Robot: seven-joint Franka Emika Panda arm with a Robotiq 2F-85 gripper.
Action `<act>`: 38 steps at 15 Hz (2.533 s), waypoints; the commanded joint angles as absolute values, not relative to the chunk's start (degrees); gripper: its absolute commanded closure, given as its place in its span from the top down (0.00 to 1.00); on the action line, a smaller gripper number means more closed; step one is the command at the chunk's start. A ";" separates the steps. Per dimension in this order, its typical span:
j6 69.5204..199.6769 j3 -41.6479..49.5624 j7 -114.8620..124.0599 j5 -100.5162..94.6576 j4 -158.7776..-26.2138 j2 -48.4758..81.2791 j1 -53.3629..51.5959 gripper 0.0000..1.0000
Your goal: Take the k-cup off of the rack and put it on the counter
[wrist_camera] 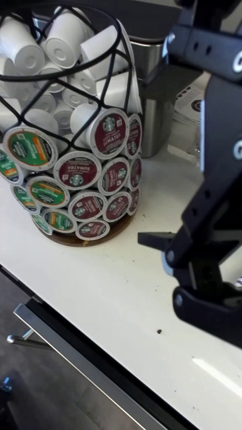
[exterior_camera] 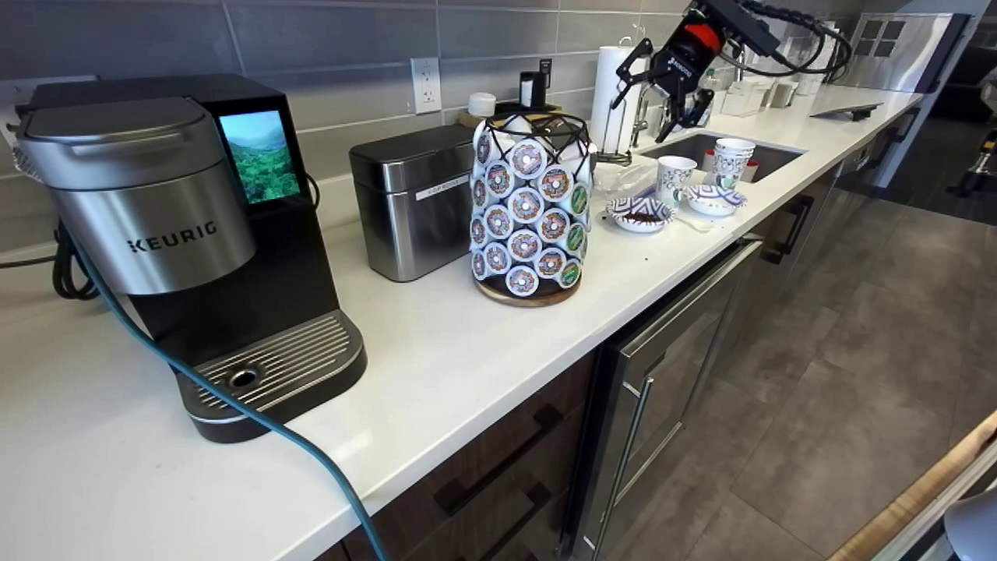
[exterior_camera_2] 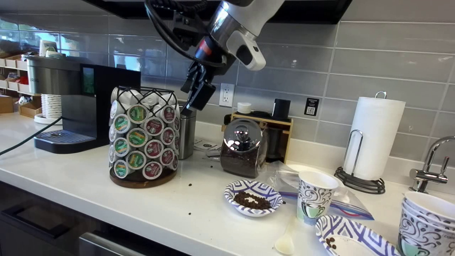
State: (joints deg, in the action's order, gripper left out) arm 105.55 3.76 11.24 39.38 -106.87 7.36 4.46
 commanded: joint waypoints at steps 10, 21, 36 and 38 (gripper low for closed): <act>93.42 2.65 17.92 55.59 -95.64 22.36 5.65 1.00; 90.88 3.16 20.93 58.71 -95.12 24.83 5.54 1.00; 89.20 2.97 21.38 62.37 -96.41 26.53 5.56 1.00; 89.36 3.01 21.62 62.93 -96.55 26.61 5.50 1.00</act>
